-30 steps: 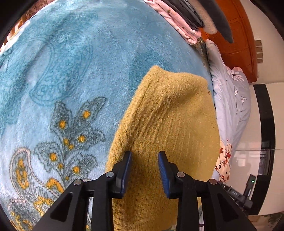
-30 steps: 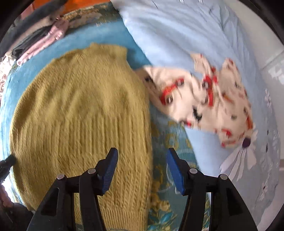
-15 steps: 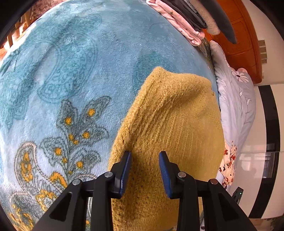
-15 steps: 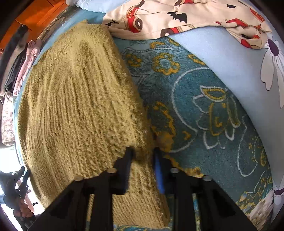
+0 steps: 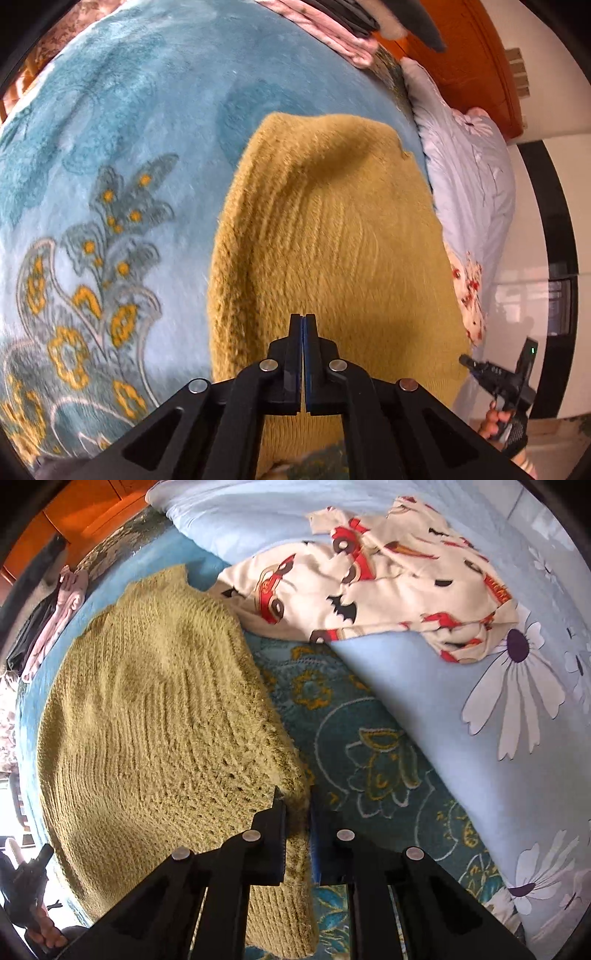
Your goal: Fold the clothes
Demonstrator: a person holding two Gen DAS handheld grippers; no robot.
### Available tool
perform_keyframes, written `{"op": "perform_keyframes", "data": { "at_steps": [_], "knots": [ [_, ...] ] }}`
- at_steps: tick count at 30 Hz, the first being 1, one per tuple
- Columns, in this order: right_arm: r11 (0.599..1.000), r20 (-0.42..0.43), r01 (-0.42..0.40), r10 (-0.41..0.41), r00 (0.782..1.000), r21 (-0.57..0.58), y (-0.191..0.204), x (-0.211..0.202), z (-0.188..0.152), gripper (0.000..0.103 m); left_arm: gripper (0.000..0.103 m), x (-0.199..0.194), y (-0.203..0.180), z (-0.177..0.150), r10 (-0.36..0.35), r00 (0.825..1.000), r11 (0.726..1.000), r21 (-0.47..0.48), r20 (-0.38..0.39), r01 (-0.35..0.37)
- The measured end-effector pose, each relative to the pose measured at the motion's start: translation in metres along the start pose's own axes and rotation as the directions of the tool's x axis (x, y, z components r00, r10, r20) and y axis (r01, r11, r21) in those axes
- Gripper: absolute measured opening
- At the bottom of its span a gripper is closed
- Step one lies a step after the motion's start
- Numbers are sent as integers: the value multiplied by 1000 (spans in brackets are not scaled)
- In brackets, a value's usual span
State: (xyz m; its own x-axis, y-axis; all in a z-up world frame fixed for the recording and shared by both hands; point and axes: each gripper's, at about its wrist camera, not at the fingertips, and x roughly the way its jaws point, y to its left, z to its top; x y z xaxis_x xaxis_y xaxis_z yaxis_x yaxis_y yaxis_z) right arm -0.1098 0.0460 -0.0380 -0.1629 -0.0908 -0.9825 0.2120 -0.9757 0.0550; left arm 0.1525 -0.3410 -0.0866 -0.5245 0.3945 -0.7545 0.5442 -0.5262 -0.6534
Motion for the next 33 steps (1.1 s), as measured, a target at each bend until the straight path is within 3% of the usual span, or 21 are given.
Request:
{"op": "perform_keyframes", "data": {
  "at_steps": [3, 5, 7, 13, 17, 20, 23, 27, 29, 31, 33],
  "knots": [
    [999, 49, 42, -42, 998, 7, -14, -21, 8, 10, 0, 10, -22, -24, -19, 996, 997, 77, -88, 26],
    [996, 68, 84, -85, 994, 23, -25, -28, 12, 10, 0, 13, -30, -27, 15, 996, 991, 133, -87, -4],
    [990, 58, 133, -135, 989, 44, -25, -29, 11, 10, 0, 8, -30, -18, -4, 999, 991, 133, -42, 10],
    [982, -5, 179, -179, 984, 62, -34, -8, 3, 10, 4, 1, 0, 48, -51, 989, 998, -33, 138, 56],
    [987, -7, 157, -156, 988, 41, -19, -15, 5, 11, 26, 27, 21, 84, -41, 985, 984, -163, 166, 68],
    [990, -20, 127, -127, 992, 53, -13, -27, 8, 14, 39, 55, 30, 93, -75, 989, 971, -215, 126, 101],
    [993, 5, 100, -100, 995, 54, -7, -48, 12, 15, 42, 72, 31, 91, -103, 988, 968, -218, 119, 127],
    [998, 40, 60, -60, 997, -2, 0, -61, 25, 21, 38, 77, 24, 102, -140, 976, 969, -180, 168, 170],
    [998, 43, 49, -47, 998, -50, 9, -65, 26, 23, 14, 82, 22, 109, -134, 974, 971, -171, 183, 165],
    [993, 42, 44, -40, 998, -106, 17, -66, 20, 23, 12, 82, 17, 112, -99, 976, 981, -147, 195, 129],
    [986, 44, 35, -28, 999, -165, 25, -60, 19, 23, 11, 74, -1, 111, -88, 971, 993, -64, 222, 104]
  ]
}}
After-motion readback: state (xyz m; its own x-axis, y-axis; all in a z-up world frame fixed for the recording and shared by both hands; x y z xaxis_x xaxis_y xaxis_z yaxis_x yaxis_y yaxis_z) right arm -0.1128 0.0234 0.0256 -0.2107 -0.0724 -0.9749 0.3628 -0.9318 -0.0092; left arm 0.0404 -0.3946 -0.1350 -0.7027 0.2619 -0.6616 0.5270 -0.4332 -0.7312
